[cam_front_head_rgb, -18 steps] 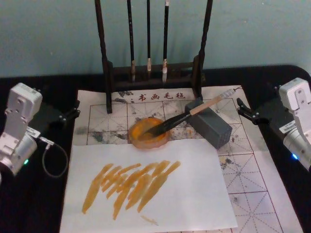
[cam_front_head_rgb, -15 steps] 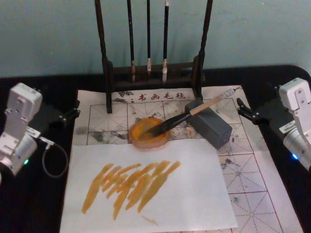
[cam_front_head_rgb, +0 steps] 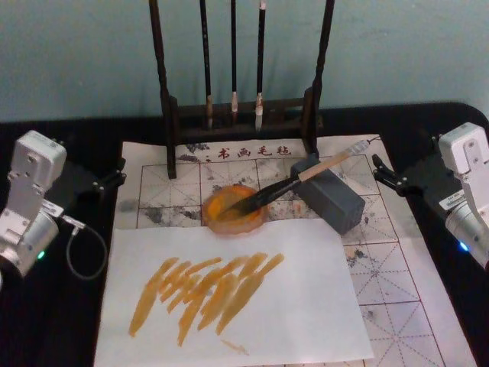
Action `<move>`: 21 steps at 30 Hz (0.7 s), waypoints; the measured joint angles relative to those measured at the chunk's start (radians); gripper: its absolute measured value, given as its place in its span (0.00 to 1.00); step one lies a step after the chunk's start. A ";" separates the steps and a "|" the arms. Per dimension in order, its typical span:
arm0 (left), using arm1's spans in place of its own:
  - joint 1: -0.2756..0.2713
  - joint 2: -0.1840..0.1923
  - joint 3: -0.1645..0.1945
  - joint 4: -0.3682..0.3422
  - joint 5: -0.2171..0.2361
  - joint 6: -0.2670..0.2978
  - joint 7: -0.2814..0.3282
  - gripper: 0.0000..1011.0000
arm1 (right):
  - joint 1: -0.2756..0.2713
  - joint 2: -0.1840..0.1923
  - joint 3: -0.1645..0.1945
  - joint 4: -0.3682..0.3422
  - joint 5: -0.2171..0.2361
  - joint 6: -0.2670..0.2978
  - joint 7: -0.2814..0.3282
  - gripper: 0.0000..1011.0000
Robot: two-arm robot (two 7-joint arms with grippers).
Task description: Pick up the brush from the inkstone, write on the paper, then place the brush back to its original position.
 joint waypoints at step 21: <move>0.000 0.000 0.000 0.000 0.000 0.000 0.000 0.99 | 0.000 0.000 0.000 0.000 0.000 0.000 0.000 0.99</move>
